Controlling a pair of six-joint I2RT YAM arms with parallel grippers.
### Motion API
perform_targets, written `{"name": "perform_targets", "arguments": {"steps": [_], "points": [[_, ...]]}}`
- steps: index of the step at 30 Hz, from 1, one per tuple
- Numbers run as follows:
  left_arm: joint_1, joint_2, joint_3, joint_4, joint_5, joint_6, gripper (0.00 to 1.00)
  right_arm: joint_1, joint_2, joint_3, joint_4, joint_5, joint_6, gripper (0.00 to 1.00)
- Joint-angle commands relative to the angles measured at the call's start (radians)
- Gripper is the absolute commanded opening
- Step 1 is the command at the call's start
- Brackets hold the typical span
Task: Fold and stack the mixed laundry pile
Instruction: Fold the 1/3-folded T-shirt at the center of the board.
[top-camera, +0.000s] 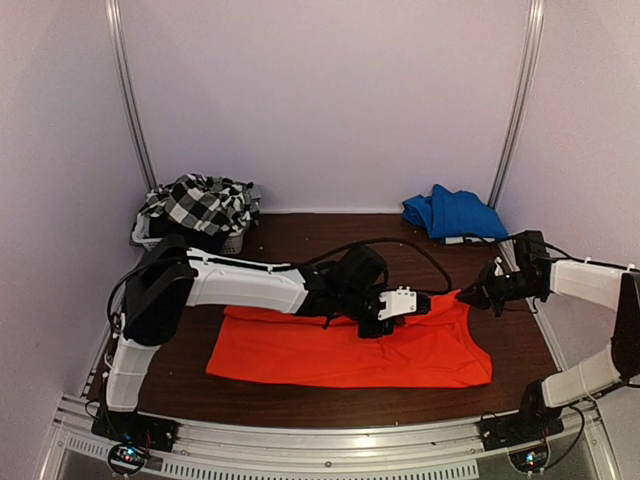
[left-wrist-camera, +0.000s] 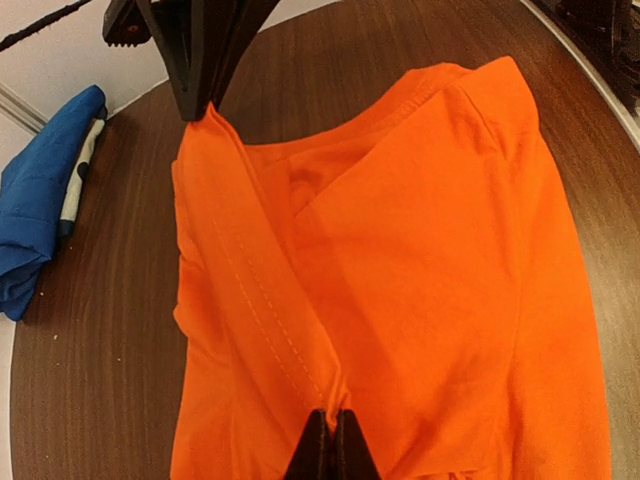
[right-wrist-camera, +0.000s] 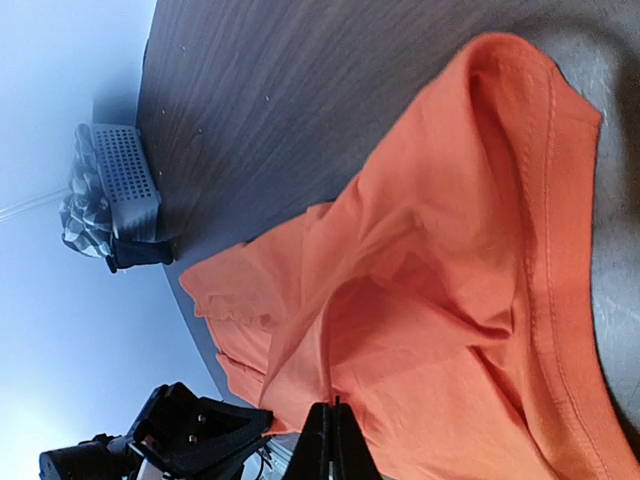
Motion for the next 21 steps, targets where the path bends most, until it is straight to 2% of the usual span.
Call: {"name": "perform_targets", "arguments": {"steps": [1,8,13,21], "points": [[0.009,-0.066,-0.057,-0.011,0.081,-0.009,0.00,0.016,-0.084,-0.063,-0.091,-0.020,-0.032,0.00],[0.014,-0.075,-0.097,-0.014,0.130,-0.010,0.00,0.030,-0.239,-0.145,-0.243,-0.021,-0.061,0.00],[0.015,-0.056,-0.109,-0.017,0.135,-0.006,0.00,0.030,-0.351,-0.232,-0.253,-0.035,-0.019,0.00],[0.012,-0.044,-0.120,-0.077,0.129,0.058,0.00,0.117,-0.301,-0.284,-0.277,-0.072,-0.103,0.00]]}}
